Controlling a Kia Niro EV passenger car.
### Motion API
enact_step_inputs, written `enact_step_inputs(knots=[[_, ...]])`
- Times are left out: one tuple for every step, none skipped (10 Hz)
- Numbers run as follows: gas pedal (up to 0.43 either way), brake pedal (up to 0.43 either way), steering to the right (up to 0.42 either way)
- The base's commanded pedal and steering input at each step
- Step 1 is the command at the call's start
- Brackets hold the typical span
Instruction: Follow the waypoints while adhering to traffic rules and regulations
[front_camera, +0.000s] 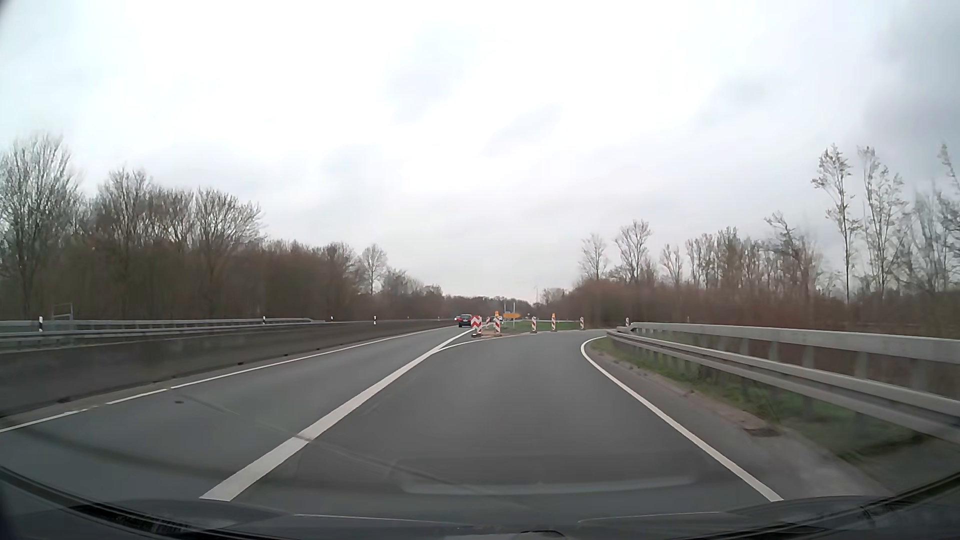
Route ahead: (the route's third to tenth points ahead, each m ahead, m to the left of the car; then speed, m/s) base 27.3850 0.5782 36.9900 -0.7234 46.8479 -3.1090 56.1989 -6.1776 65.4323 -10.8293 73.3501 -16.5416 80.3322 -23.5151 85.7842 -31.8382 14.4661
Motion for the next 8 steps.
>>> enact_step_inputs(knots=[[0.130,0.000,0.012],[0.130,0.000,0.012],[0.130,0.000,0.015],[0.130,0.000,0.018],[0.130,0.000,0.019],[0.130,0.000,0.020],[0.130,0.000,0.020],[0.130,0.000,0.021]])
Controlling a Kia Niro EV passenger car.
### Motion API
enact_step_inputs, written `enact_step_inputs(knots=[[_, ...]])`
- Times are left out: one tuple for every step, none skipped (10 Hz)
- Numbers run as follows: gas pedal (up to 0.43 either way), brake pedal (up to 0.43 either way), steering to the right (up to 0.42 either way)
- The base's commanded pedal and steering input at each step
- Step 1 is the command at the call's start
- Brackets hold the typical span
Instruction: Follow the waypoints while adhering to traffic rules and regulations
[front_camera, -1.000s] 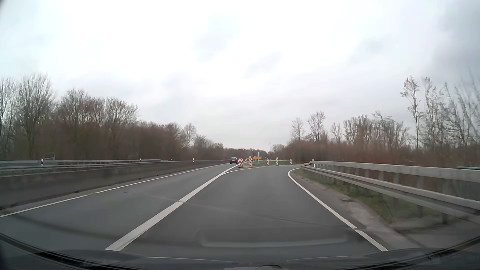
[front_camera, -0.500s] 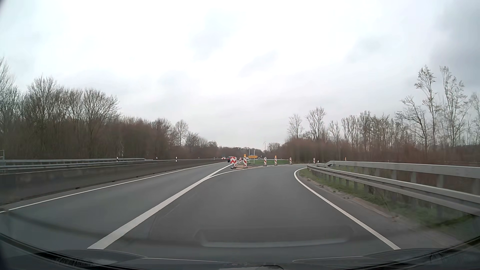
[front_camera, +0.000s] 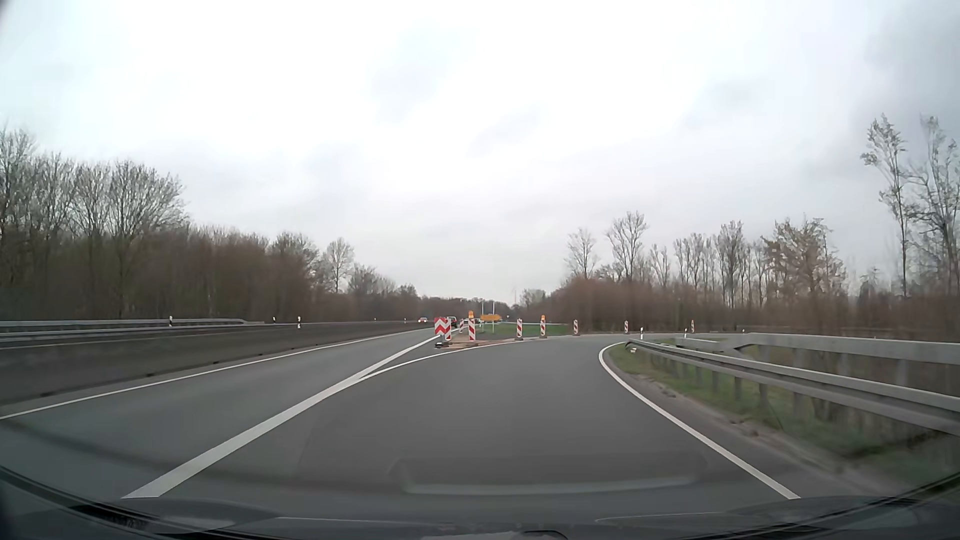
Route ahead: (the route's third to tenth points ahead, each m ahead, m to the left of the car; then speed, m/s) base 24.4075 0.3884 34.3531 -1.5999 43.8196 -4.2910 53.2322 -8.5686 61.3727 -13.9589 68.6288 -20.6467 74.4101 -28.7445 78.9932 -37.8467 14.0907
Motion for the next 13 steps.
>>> enact_step_inputs(knots=[[0.130,0.000,0.025],[0.130,0.000,0.031],[0.138,0.000,0.033],[0.138,0.000,0.033],[0.138,0.000,0.032],[0.138,0.000,0.030],[0.138,0.000,0.030],[0.138,0.000,0.030],[0.138,0.000,0.030],[0.138,0.000,0.030],[0.138,0.000,0.030],[0.138,0.000,0.030],[0.138,0.000,0.030]])
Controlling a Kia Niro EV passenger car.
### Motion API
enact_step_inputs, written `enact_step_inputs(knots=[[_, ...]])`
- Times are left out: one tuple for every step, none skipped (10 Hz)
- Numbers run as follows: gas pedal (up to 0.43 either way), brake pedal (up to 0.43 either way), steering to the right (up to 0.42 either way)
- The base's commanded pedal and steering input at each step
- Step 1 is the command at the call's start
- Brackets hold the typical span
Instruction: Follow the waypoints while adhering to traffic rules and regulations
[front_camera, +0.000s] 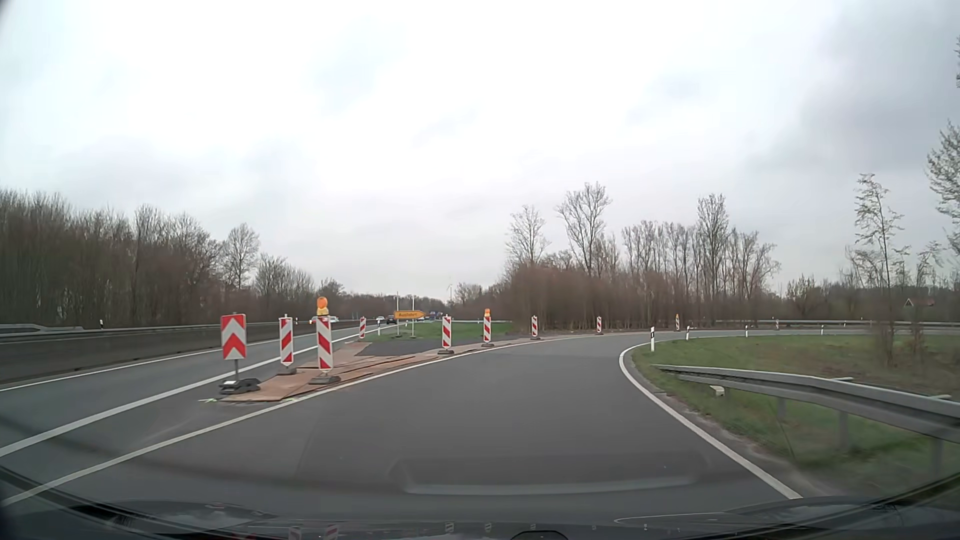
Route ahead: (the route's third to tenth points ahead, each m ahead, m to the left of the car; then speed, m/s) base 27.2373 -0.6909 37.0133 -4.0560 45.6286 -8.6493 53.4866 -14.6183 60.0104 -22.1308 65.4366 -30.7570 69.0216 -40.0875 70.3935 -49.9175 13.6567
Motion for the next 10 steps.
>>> enact_step_inputs(knots=[[0.138,0.000,0.035],[0.138,0.000,0.038],[0.138,0.000,0.038],[0.138,0.000,0.038],[0.138,0.000,0.039],[0.138,0.000,0.040],[0.138,0.000,0.045],[0.138,0.000,0.050],[0.138,0.000,0.051],[0.138,0.000,0.051]])
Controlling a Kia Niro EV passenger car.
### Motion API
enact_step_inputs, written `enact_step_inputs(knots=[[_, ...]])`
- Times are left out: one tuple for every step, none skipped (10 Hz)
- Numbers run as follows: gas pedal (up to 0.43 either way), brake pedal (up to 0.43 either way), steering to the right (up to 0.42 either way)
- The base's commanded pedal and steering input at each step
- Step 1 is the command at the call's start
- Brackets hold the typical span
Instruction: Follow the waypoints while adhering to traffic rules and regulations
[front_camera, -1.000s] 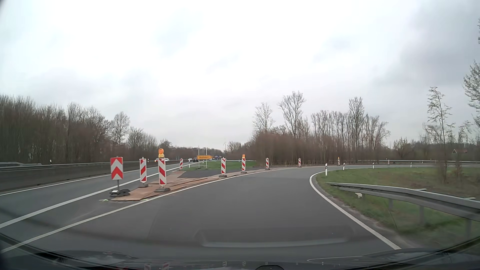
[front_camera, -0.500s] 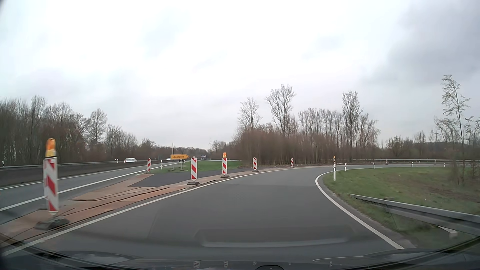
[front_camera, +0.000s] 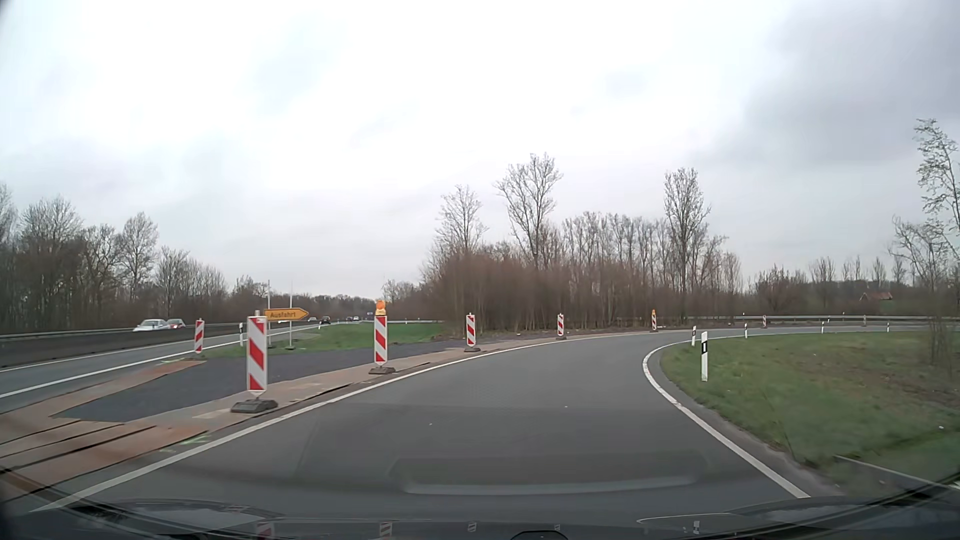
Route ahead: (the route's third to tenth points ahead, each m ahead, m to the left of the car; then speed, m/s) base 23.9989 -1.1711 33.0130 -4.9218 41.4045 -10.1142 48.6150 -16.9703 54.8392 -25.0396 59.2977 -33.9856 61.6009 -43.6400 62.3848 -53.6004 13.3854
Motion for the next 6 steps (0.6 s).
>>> enact_step_inputs(knots=[[0.138,0.000,0.052],[0.138,0.000,0.053],[0.138,0.000,0.056],[0.138,0.000,0.056],[0.138,0.000,0.056],[0.138,0.000,0.056]])
